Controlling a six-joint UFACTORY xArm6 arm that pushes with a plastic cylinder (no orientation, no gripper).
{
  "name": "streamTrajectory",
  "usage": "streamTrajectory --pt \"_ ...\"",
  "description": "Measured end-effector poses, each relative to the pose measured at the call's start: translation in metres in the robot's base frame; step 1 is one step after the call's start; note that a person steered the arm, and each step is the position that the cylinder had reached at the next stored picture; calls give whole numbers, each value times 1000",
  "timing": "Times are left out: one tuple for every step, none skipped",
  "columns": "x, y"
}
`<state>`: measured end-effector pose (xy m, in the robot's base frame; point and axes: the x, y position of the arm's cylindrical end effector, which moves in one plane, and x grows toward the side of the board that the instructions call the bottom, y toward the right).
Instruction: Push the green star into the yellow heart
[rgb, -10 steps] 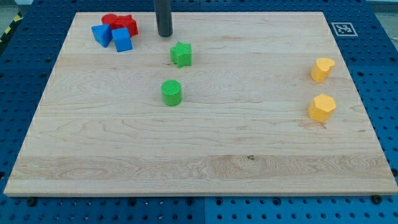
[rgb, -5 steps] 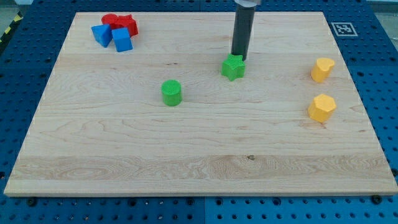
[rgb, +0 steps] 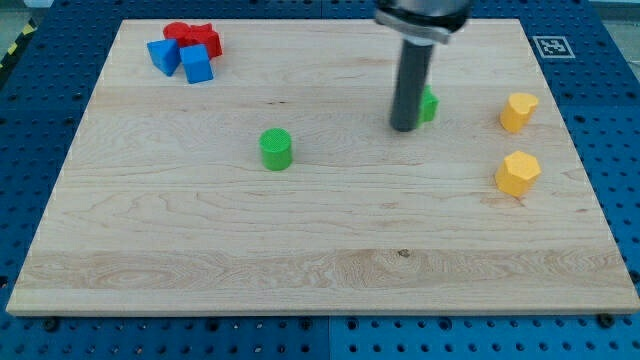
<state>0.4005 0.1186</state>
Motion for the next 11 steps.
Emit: streamTrajectory --pt "0 15" --pt "-13 -11" --pt "-44 -7" --pt "-27 39" --pt "-22 19" --pt "-65 -31" --pt "-94 -9" --pt "-75 42" --pt "-49 58" --pt "-47 55" --pt "-80 46"
